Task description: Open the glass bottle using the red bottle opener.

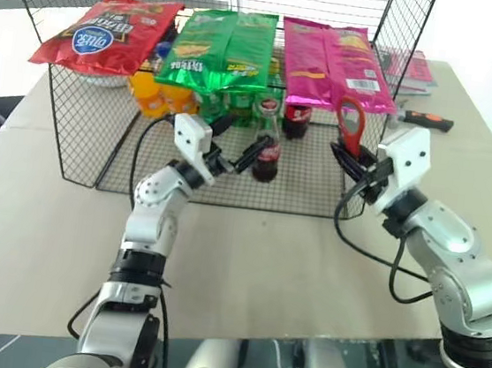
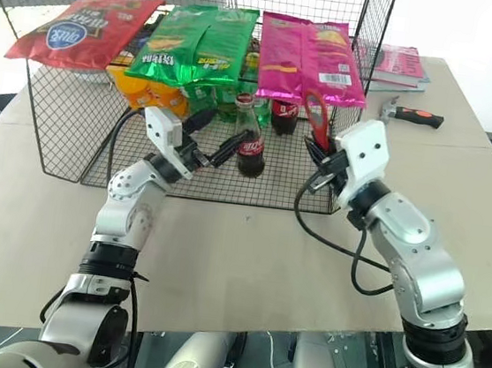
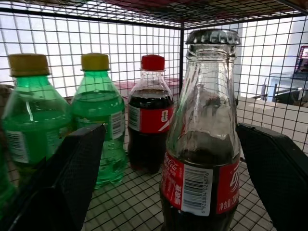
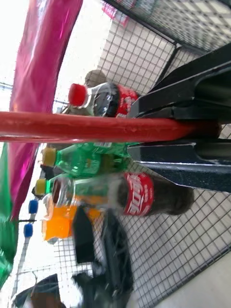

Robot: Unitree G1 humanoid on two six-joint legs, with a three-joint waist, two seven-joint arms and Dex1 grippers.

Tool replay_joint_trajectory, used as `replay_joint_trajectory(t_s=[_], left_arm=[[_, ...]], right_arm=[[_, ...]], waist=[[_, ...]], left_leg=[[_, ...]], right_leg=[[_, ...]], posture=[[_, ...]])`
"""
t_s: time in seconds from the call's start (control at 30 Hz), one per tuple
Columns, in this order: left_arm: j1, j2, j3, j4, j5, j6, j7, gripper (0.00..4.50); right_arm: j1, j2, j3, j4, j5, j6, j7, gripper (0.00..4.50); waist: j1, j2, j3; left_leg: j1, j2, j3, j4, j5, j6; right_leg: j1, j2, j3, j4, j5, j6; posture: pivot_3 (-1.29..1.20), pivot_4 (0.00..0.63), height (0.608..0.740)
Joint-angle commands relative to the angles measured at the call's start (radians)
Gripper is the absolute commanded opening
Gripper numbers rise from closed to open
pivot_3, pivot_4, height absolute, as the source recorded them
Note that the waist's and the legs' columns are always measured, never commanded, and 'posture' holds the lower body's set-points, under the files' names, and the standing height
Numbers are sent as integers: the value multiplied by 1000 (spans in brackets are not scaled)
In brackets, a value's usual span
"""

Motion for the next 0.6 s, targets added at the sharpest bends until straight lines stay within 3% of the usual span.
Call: replay_joint_trajectory(t_s=[0.03,0.6], left_arm=[[-44,-6,-2,49,5,-57,-28,4470],[-271,-62,-17,487,85,-236,-84,4470]], right_arm=[[8,22,5,-56,-31,-30,-24,0],[34,93,26,-57,-97,-39,-56,0]], waist=[[-1,0,0],[-1,0,0]], left_leg=[[0,0,0,0,0,0],[-1,-1,-2,7,0,0]], right_leg=[[0,0,0,0,0,0],[1,1,-1,4,1,1]], posture=[[0,150,740],[0,150,740]])
